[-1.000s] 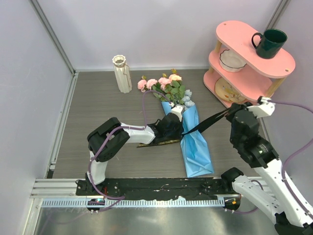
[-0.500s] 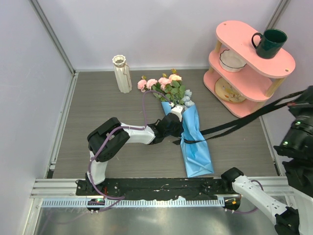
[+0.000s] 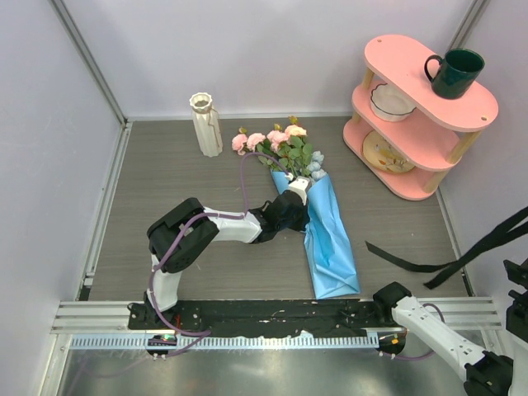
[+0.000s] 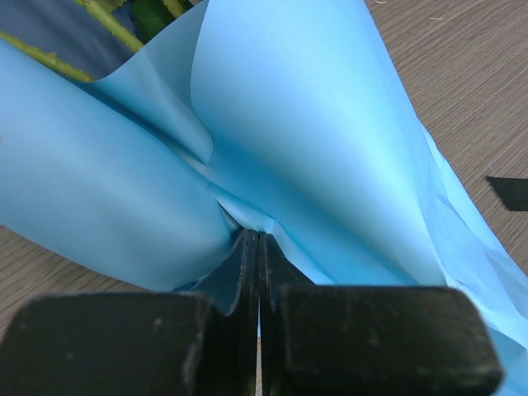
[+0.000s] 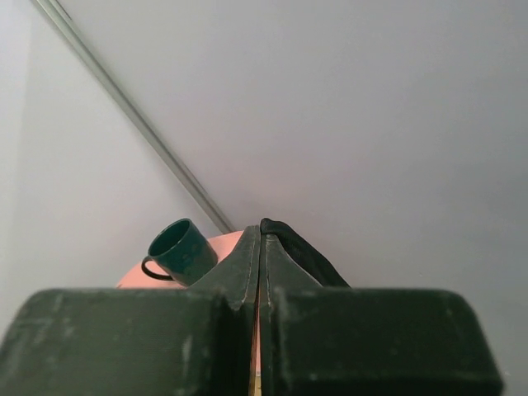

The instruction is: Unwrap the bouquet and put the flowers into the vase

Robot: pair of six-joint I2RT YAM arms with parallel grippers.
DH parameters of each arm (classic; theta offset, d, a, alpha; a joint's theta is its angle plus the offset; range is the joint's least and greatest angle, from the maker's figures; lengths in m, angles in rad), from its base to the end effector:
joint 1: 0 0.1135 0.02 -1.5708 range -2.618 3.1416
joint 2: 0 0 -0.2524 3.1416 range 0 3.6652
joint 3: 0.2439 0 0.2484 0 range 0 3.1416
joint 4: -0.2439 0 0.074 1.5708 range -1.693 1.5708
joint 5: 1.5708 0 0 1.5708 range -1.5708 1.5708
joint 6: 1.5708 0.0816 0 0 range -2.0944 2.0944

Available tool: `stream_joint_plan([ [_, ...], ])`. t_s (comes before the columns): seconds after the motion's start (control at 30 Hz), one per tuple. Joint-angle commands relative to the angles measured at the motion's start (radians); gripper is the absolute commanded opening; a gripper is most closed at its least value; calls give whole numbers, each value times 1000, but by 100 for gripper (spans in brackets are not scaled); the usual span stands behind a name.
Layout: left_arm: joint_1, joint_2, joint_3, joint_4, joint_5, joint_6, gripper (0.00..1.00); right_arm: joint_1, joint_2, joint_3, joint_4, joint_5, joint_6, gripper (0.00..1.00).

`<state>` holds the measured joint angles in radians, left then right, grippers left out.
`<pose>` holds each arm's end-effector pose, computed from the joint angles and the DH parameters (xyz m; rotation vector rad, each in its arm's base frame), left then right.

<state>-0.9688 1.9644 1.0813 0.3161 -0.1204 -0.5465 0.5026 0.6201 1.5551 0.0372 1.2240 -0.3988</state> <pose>0.2612 -0.3628 0.1152 0.3951 2.1952 -0.7431 0.0079 -0.0832 0.5738 0.8376 0.9826 -0.2769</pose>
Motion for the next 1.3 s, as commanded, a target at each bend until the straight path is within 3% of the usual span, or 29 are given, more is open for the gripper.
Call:
stream_joint_plan([
  [0.0,-4,-1,14,-23,-10,6,0,14,9,-10,107,37,-146,1],
  [0.17,-4,-6,11,-22,-12,7,0,17,9,-64,133,51,-156,1],
  [0.4,-4,-6,11,-22,-12,5,0,19,-20,-353,29,94,136,1],
  [0.6,-4,-7,5,-22,-13,5,0,19,67,-418,20,55,302,1],
  [0.9,-4,-4,14,-28,-13,6,0,4,210,-380,263,32,170,1],
  [1.03,-4,-9,11,-26,-12,7,0,-6,159,-467,241,109,189,1],
  [1.17,-4,-15,8,-23,-9,7,0,-19,17,-663,181,228,198,1],
  [1.27,-4,-16,6,-20,-5,5,0,-22,-60,-754,-3,319,293,1],
])
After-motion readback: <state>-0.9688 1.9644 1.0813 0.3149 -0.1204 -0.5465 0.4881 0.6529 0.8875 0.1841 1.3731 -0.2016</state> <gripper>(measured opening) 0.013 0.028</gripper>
